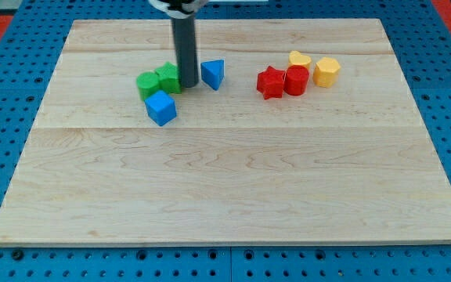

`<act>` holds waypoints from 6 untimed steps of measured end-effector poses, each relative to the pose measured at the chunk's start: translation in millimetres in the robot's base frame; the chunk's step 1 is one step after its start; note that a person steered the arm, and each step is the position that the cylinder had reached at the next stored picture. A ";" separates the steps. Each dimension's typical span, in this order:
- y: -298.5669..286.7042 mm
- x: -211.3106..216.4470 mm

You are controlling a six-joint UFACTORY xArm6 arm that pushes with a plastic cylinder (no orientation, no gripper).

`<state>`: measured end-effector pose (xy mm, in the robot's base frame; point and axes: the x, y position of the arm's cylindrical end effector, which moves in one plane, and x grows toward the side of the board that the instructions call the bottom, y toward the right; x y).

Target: Push the green blocks towards the center left of the board

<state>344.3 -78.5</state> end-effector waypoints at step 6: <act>-152.3 9.2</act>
